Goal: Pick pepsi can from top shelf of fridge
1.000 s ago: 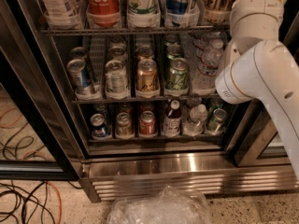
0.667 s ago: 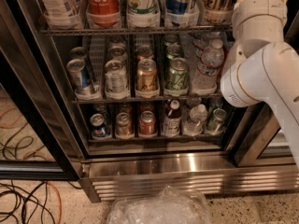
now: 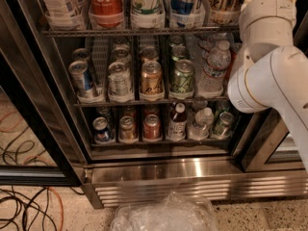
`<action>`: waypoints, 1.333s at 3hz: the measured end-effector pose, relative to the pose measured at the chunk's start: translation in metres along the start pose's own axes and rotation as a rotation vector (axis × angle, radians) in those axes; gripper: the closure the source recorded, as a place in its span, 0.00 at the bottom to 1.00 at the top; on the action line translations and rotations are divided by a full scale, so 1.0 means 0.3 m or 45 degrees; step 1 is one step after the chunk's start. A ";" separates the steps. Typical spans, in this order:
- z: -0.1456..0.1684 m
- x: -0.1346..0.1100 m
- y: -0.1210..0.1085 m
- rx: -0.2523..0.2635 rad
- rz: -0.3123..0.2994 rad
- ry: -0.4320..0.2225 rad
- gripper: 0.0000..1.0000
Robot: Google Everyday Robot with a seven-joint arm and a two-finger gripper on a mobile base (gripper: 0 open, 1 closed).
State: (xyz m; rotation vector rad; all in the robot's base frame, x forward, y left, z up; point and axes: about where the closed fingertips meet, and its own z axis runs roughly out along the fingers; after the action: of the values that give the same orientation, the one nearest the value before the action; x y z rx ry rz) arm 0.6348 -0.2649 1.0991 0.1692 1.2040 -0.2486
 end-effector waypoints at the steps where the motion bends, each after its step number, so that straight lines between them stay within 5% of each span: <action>1: -0.033 -0.011 0.001 -0.006 -0.009 -0.028 1.00; 4: -0.130 -0.079 -0.020 -0.042 -0.038 -0.081 1.00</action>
Offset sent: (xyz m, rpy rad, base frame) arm -0.0325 0.0110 -0.0056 -0.0418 -0.0588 0.0045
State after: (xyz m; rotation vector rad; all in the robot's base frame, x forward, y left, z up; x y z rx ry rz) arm 0.5901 -0.2581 1.1077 0.1141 1.1471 -0.2585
